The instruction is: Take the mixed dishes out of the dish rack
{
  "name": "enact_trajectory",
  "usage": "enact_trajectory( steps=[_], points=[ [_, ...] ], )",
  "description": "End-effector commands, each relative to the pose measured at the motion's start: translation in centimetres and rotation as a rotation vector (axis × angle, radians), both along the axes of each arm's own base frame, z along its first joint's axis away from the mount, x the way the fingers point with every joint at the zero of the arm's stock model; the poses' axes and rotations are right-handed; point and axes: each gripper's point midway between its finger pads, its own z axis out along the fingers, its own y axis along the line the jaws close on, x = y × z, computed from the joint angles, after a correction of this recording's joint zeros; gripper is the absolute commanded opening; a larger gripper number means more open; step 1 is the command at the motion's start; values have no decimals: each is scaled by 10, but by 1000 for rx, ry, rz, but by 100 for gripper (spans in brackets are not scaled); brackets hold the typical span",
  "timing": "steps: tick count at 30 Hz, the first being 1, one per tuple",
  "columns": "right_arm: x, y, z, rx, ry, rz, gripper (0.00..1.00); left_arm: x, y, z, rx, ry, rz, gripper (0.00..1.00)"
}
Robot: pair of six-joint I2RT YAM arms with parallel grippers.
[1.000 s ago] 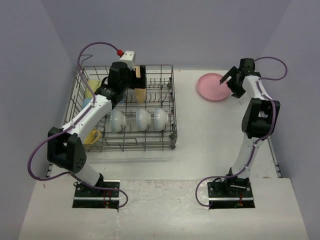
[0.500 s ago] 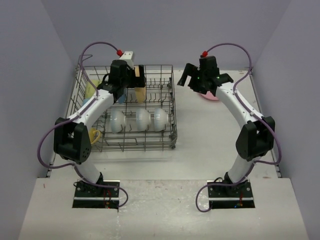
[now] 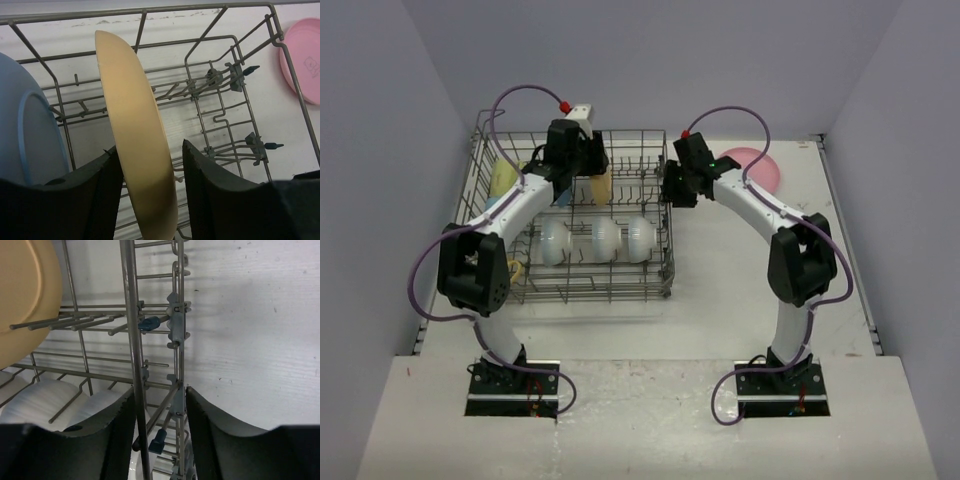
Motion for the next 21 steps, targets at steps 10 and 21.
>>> enact_trajectory(
  steps=[10,21],
  points=[
    [0,-11,0,-61,-4,-85,24,14,-16,46,-122,-95,-36,0],
    [2,-13,-6,-80,10,-92,13,-12,-28,178,-212,-419,-177,0]
  ],
)
